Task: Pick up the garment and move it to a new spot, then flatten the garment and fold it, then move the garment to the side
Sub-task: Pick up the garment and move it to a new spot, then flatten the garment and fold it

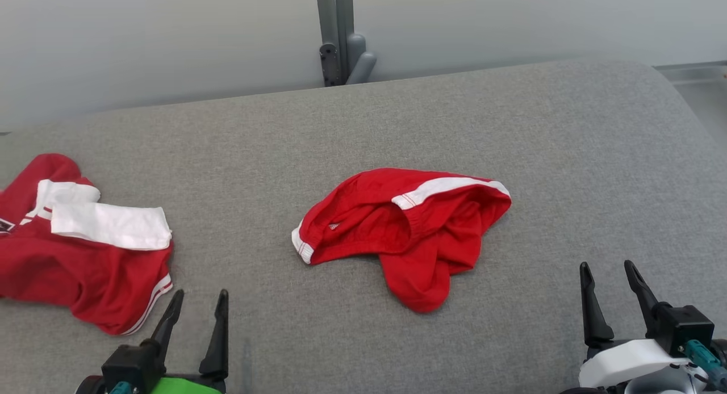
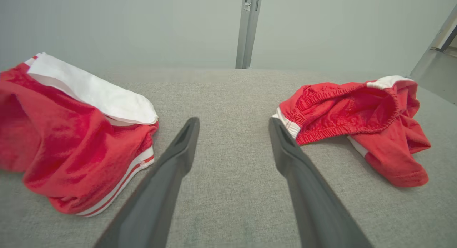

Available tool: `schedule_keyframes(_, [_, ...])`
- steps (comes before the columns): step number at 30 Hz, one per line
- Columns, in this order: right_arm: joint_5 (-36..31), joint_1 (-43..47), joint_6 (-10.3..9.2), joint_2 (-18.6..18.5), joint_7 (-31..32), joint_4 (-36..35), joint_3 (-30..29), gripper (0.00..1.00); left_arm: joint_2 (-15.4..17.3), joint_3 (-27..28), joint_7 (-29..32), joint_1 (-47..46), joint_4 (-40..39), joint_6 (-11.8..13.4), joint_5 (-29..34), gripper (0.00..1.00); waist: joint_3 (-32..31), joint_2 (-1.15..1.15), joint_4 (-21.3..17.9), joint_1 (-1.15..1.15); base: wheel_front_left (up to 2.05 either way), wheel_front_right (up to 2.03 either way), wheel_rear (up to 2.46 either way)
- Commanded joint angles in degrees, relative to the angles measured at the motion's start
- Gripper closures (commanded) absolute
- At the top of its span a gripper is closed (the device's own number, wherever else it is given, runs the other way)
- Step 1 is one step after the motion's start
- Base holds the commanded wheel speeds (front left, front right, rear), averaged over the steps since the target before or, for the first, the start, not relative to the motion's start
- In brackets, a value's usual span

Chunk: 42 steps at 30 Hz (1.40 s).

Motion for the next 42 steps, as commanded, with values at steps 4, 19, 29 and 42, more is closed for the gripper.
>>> schedule_keyframes(4, [-1.37, 1.34, 0.00, -0.16, -0.17, -0.68, -0.82, 0.00, -1.76, 4.02, -0.03, 3.71, -1.31, -2.73, 4.04, 0.00, -1.88, 0.00, 2.08, 0.00, 0.00, 0.00, 0.00])
schedule_keyframes(19, [-3.74, 2.25, 0.00, -0.37, -0.17, -0.78, -1.33, 0.00, -7.79, 14.61, -0.04, 6.60, -0.50, -8.69, 11.97, 0.00, -2.91, 0.00, 3.01, 0.00, 0.00, 0.00, 0.00])
schedule_keyframes(29, [-3.25, 2.07, 0.00, -0.28, -0.17, -0.64, -0.62, 0.00, -8.84, 15.89, -0.04, 6.60, 0.22, -9.21, 12.95, 0.00, -3.10, 0.00, 2.73, 0.00, 0.00, 0.00, 0.00])
schedule_keyframes(42, [-3.02, 2.06, 0.00, -0.19, -0.17, -0.69, -0.45, 0.00, -7.73, 15.09, -0.05, 5.66, 0.08, -9.26, 11.93, 0.00, -2.87, 0.00, 2.65, 0.00, 0.00, 0.00, 0.00])
